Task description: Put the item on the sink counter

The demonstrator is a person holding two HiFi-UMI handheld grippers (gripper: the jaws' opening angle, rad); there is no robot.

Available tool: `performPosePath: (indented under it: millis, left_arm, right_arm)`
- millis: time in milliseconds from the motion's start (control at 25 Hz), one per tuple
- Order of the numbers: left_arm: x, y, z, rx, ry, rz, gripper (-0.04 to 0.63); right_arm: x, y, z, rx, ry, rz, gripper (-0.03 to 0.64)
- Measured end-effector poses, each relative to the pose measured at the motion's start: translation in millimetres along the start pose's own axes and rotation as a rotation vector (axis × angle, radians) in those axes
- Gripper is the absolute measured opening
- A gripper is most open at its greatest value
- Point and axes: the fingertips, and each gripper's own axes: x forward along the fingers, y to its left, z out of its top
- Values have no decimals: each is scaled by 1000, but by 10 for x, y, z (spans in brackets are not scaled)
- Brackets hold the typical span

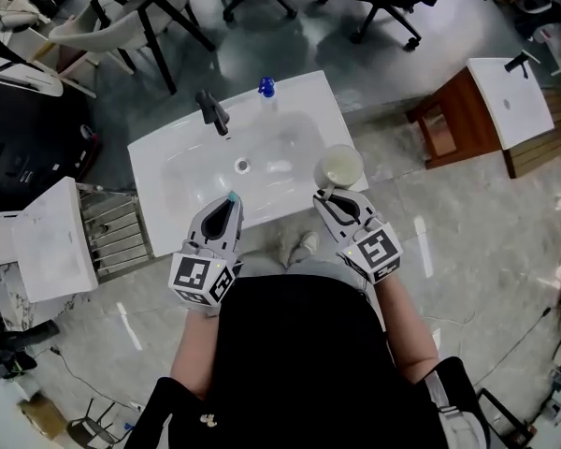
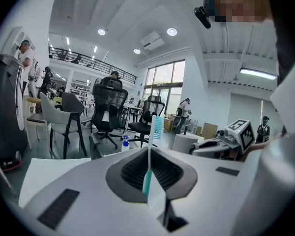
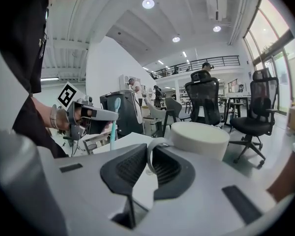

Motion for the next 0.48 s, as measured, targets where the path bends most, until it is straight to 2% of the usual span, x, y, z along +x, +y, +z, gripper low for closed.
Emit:
performPosePath:
  millis: [480]
  left_arm:
    - [474,-236,63,-8,19,-23,32]
  right_arm:
    - [25,-512,-316,35,32,-16,51]
